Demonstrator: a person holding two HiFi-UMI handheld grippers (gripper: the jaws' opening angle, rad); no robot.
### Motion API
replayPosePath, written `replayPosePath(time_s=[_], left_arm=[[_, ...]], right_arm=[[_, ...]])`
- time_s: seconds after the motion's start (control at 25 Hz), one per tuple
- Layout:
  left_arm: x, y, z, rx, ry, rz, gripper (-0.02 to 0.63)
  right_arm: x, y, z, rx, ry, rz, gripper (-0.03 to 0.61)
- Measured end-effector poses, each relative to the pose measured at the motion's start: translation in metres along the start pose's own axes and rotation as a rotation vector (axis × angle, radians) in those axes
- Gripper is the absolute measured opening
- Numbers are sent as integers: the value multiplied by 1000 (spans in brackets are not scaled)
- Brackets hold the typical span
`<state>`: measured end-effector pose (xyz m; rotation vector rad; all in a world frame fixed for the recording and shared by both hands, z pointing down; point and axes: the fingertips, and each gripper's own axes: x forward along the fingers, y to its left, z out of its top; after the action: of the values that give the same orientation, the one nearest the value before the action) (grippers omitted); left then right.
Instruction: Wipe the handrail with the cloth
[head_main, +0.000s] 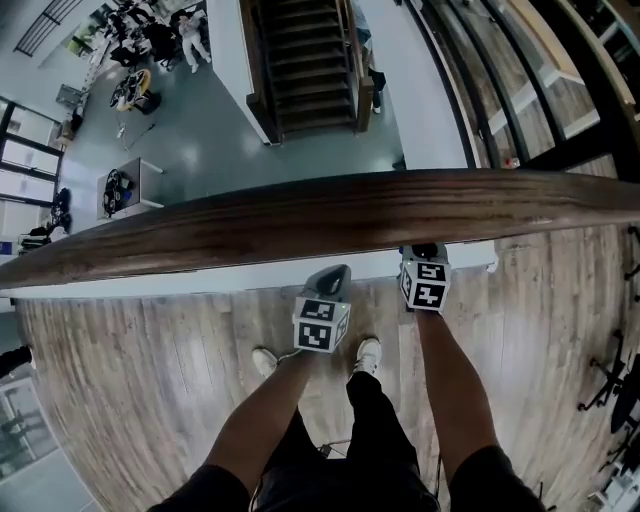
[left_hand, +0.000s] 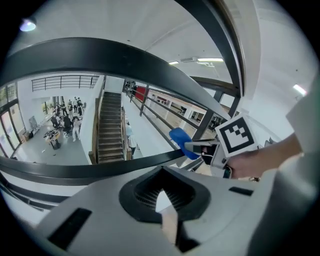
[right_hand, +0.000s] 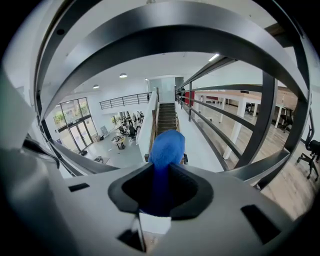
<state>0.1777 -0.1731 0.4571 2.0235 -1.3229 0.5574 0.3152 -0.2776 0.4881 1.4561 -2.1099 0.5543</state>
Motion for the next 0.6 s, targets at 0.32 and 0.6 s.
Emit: replayPosePath(time_s=[0.32, 0.6], left_arm=[[57, -83, 14, 27, 8, -49, 3], [102, -151, 17, 38, 20, -106, 3]], right_arm=[[-11, -108, -4, 17, -9, -41, 101], [-22, -200, -6, 46, 7, -112, 101]])
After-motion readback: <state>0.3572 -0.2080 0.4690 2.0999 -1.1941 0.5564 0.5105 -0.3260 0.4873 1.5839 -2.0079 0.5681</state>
